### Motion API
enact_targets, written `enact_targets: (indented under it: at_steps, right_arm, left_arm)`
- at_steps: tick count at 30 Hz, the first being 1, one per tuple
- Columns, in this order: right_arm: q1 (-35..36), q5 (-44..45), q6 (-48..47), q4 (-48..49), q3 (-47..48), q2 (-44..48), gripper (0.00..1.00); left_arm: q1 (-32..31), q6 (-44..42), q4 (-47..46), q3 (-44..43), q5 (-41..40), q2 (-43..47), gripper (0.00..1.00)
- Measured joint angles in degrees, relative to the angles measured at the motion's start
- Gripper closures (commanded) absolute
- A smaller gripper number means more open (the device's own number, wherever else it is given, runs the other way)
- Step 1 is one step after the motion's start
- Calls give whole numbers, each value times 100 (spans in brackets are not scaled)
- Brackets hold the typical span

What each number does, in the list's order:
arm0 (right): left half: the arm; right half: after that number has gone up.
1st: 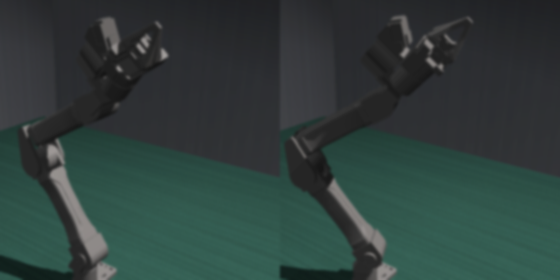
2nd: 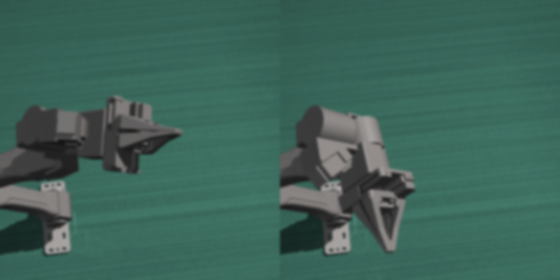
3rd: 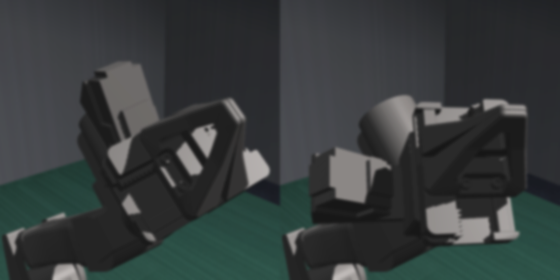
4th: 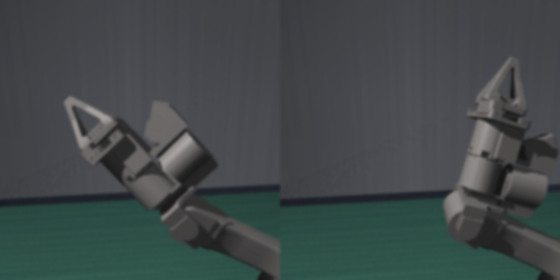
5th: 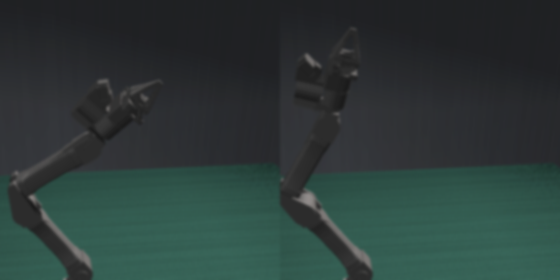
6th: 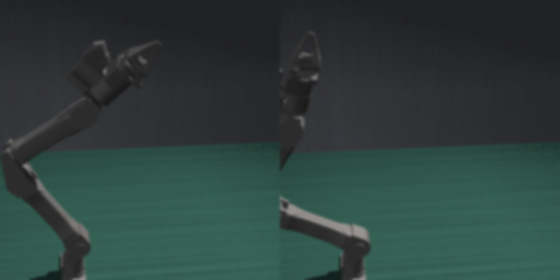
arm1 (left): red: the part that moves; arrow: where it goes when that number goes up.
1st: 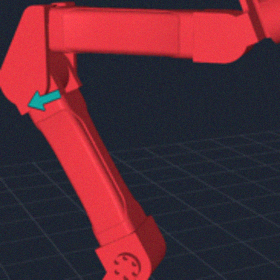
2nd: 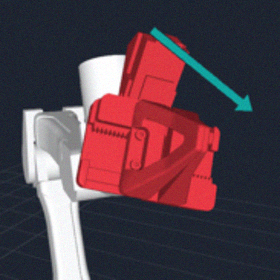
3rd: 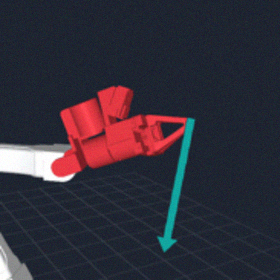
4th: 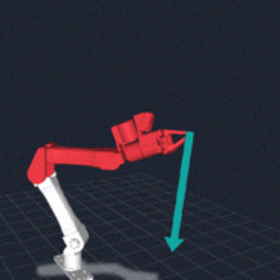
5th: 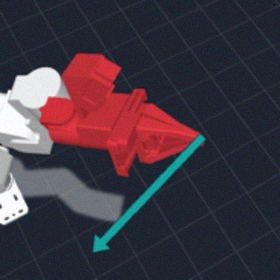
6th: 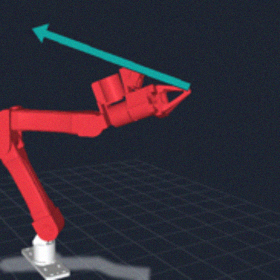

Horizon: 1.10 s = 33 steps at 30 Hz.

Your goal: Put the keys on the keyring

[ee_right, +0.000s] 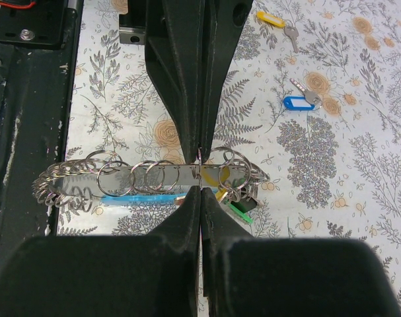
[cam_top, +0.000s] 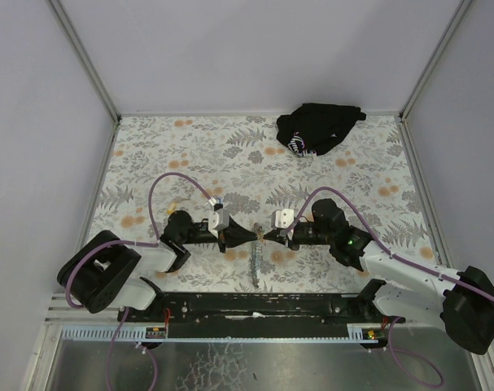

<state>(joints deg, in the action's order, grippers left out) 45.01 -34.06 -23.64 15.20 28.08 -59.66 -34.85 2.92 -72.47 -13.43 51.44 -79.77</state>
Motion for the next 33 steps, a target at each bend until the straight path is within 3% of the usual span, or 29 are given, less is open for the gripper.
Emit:
enact_targets:
  at_steps: [33]
  right_arm:
    - [0, 59, -35, -9, 0, 2, 100]
  left_arm:
    - [0, -151, 258, 0, -164, 118, 100]
